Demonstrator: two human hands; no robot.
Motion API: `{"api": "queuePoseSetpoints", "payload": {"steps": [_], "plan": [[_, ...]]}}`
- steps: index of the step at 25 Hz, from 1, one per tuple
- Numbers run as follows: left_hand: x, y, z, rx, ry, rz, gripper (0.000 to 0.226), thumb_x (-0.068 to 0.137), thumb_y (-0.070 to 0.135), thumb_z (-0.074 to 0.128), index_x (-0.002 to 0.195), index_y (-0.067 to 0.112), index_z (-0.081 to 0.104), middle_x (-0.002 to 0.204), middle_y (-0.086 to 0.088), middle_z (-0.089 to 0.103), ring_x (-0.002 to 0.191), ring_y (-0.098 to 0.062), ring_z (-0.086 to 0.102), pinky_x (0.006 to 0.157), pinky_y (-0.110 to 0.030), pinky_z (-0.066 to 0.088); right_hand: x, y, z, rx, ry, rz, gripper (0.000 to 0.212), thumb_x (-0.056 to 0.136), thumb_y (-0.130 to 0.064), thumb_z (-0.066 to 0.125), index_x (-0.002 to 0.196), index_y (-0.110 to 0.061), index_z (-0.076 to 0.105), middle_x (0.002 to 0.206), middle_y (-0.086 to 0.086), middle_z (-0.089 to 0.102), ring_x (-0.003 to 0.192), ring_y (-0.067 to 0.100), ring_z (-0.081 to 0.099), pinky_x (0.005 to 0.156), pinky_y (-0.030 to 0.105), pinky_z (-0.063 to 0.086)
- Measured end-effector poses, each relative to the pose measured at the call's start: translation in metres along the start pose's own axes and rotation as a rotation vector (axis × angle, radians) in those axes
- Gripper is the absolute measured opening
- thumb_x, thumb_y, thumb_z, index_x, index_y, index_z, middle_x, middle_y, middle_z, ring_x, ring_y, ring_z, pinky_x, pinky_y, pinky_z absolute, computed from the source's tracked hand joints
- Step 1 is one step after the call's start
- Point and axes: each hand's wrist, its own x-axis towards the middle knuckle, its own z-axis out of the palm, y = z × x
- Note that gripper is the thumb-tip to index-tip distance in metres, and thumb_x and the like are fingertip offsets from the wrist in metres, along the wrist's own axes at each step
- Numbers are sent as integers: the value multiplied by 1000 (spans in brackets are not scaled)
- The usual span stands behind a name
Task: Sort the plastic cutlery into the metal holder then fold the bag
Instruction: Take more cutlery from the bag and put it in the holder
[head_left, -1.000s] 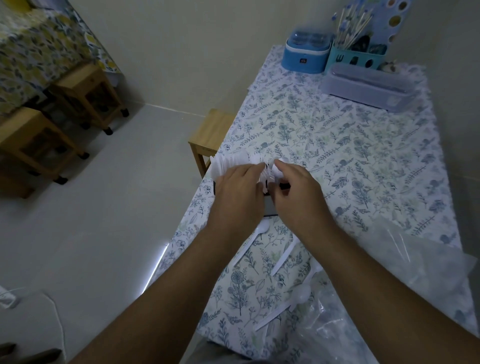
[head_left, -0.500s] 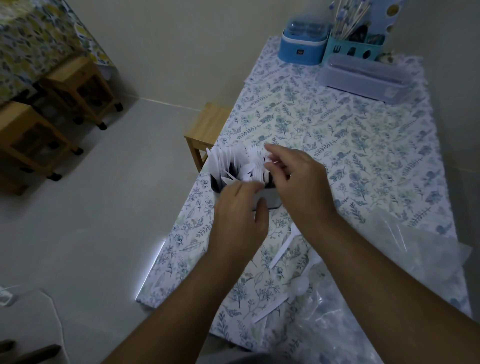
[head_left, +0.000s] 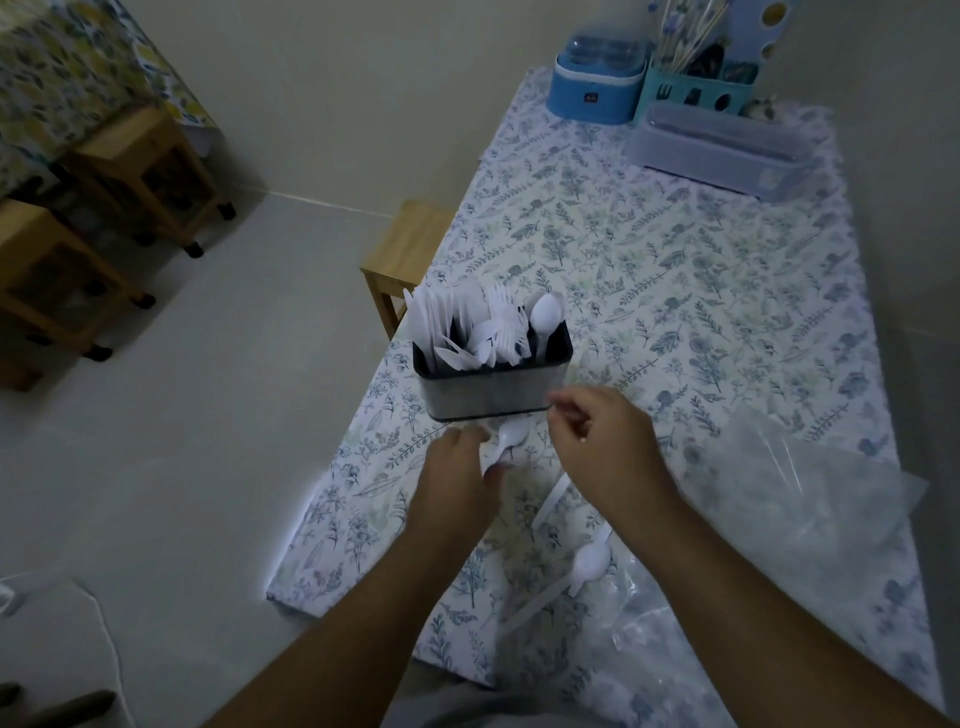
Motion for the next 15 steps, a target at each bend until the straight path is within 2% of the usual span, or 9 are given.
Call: {"api": "queuePoseSetpoints", "payload": {"steps": [2, 4, 6, 8, 10, 11, 13, 15], "plan": [[-4, -23, 20, 97, -135, -103, 20, 94, 20, 63, 112, 14, 60, 110, -5, 62, 96, -17, 52, 75, -25, 41, -23, 21, 4, 52, -91, 172, 23, 97, -19, 63, 117, -19, 74, 103, -2, 73, 86, 2, 64, 75, 11, 49], [-8, -28, 23, 145, -139, -144, 8, 98, 17, 55, 100, 13, 60, 99, -7, 63, 83, -16, 52, 66, -26, 39, -43, 42, 8, 77, -154, 293, 23, 97, -20, 63, 117, -21, 74, 104, -4, 75, 88, -2, 64, 75, 8, 48], [-16, -18, 19, 44, -121, -134, 15, 100, 14, 49, 94, 13, 63, 89, -4, 65, 73, -13, 54, 60, -24, 40, -59, 57, 12, 191, -200, 410, 23, 96, -24, 65, 117, -24, 72, 107, -4, 75, 92, 2, 67, 84, 20, 57], [-30, 4, 16, -157, -239, -35, 15, 100, 15, 54, 97, 15, 69, 85, 3, 67, 71, -6, 59, 61, -16, 45, -69, 61, 16, 501, -227, 599, 19, 95, -28, 68, 114, -26, 68, 107, 1, 76, 95, 13, 73, 92, 37, 60], [-40, 28, 22, -243, -446, 133, 15, 98, 20, 59, 97, 17, 74, 84, 5, 70, 72, -5, 63, 65, -13, 48, -75, 64, 14, 676, -165, 687, 11, 97, -26, 67, 103, -19, 72, 98, 8, 79, 92, 22, 76, 89, 42, 61], [-40, 37, 29, -224, -466, 195, 15, 96, 22, 61, 94, 18, 75, 81, 6, 70, 70, -5, 63, 64, -14, 48, -77, 67, 10, 694, -92, 710, 11, 98, -23, 65, 100, -17, 74, 92, 8, 79, 88, 24, 75, 84, 41, 62], [-25, 44, 48, -184, -304, 164, 13, 94, 24, 63, 91, 17, 73, 81, 4, 67, 71, -9, 61, 65, -21, 49, -82, 74, -4, 745, 41, 757, 15, 101, -15, 59, 99, -11, 73, 78, 8, 71, 75, 26, 67, 70, 37, 58], [-8, 47, 62, -94, -173, 109, 11, 91, 21, 66, 99, 13, 66, 92, -1, 63, 83, -16, 59, 71, -27, 48, -88, 78, -18, 786, 78, 804, 20, 104, -13, 52, 96, -8, 69, 78, 11, 57, 70, 23, 53, 64, 33, 50]]}}
